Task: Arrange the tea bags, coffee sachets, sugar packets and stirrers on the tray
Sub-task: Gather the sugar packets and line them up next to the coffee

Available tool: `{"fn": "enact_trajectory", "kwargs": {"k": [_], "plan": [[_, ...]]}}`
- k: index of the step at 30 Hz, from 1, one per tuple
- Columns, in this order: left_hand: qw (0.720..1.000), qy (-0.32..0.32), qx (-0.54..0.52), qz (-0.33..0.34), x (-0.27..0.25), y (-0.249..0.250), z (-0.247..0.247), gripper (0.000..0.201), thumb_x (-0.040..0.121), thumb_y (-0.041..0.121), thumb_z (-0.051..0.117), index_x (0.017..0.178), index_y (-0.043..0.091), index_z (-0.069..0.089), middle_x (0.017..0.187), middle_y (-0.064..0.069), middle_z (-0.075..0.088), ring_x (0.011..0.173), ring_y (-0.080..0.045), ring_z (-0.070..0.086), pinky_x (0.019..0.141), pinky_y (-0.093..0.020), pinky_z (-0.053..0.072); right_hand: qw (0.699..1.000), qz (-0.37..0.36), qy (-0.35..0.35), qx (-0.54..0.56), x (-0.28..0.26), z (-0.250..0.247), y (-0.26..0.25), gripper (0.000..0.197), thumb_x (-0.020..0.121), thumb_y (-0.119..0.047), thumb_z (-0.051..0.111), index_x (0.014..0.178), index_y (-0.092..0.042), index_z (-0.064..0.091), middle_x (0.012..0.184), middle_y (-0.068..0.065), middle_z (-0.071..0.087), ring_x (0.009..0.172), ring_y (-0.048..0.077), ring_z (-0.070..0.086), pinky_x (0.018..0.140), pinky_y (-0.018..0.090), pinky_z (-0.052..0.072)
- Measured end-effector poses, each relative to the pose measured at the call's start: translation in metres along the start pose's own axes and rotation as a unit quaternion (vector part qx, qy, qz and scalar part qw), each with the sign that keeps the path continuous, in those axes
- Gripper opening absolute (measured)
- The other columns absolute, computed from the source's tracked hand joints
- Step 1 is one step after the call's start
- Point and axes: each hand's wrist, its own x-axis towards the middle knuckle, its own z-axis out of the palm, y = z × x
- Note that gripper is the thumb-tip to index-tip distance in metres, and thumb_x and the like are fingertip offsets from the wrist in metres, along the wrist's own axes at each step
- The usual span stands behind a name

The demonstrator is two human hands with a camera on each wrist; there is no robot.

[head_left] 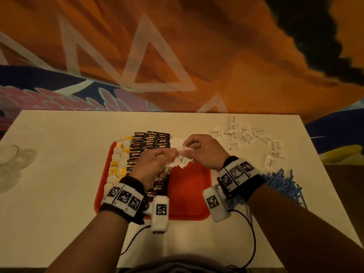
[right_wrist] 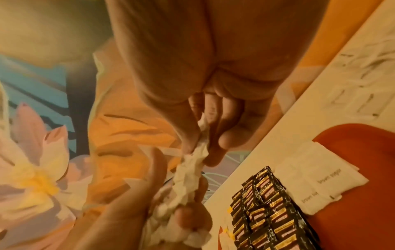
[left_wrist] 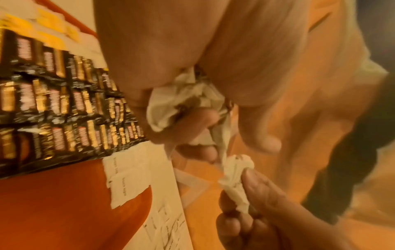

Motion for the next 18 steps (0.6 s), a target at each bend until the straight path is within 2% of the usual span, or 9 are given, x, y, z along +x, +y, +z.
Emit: {"fn": "enact_trajectory", "kwargs": {"k": [2,5,6,9,12,15,18], "plan": [[0.998,-0.011,0.056,0.013,0.0,0.006,0.004,0.03,0.08,0.03,0.079,0.105,0.015,0.073,0.078,-0.002,0.07,0.054,-0.013,0.053,0.044,-0.024,0.037,0.999,-0.007,0.024,0.02,-0.004,-0.001,-0.005,0.013,0.082,-0.021,0.077,0.083,-0.025,0.065,0.07,-0.006,0.068,0.06,0.013,0.062,0.065,0.036,0.055],[1.0,0.019,0.016,0.012,0.003,0.008,0.01,0.019,0.084,0.019,0.078,0.101,0.012,0.071,0.072,-0.002,0.067,0.051,-0.013,0.053,0.044,-0.023,0.036,0.983,0.019,0.124,0.134,-0.011,0.002,-0.008,0.011,0.084,-0.025,0.074,0.085,-0.02,0.064,0.069,-0.002,0.069,0.058,0.013,0.061,0.064,0.037,0.053],[1.0,0.026,-0.011,0.008,0.002,0.008,0.011,0.018,0.085,0.019,0.077,0.101,0.012,0.072,0.072,-0.002,0.068,0.052,-0.013,0.054,0.043,-0.023,0.036,0.974,0.034,0.13,0.18,-0.014,0.004,-0.008,0.014,0.083,-0.026,0.076,0.088,-0.018,0.065,0.071,0.0,0.071,0.061,0.013,0.062,0.062,0.034,0.052],[0.997,0.027,-0.077,0.001,-0.001,0.006,0.013,0.014,0.088,0.017,0.073,0.101,0.011,0.071,0.078,-0.003,0.069,0.055,-0.014,0.056,0.041,-0.022,0.038,0.973,0.049,0.061,0.216,-0.022,0.016,-0.005,0.024,0.079,-0.021,0.08,0.098,-0.012,0.068,0.086,0.008,0.075,0.071,0.014,0.067,0.06,0.026,0.05],[0.997,0.007,-0.083,-0.002,-0.004,0.001,0.011,0.012,0.09,0.014,0.071,0.1,0.009,0.068,0.08,-0.005,0.067,0.057,-0.016,0.056,0.04,-0.021,0.037,0.969,0.055,0.067,0.233,-0.023,0.021,-0.004,0.011,0.081,-0.011,0.077,0.085,-0.013,0.067,0.076,0.004,0.071,0.064,0.012,0.064,0.056,0.023,0.047],[0.998,-0.013,-0.061,-0.015,-0.007,-0.002,0.007,0.015,0.09,0.009,0.069,0.104,0.007,0.067,0.079,-0.007,0.067,0.055,-0.016,0.055,0.04,-0.021,0.036,0.952,0.086,0.08,0.283,-0.022,0.02,-0.003,0.009,0.087,-0.009,0.071,0.079,-0.013,0.07,0.071,0.002,0.069,0.061,0.013,0.06,0.054,0.024,0.042],[0.999,-0.032,-0.039,-0.019,-0.011,-0.004,0.004,0.014,0.09,0.015,0.07,0.102,0.009,0.069,0.078,-0.008,0.068,0.052,-0.015,0.054,0.04,-0.021,0.036,0.975,0.069,0.05,0.205,-0.023,0.017,-0.002,0.008,0.086,-0.011,0.072,0.078,-0.014,0.072,0.072,0.002,0.069,0.061,0.012,0.059,0.053,0.024,0.043]]}}
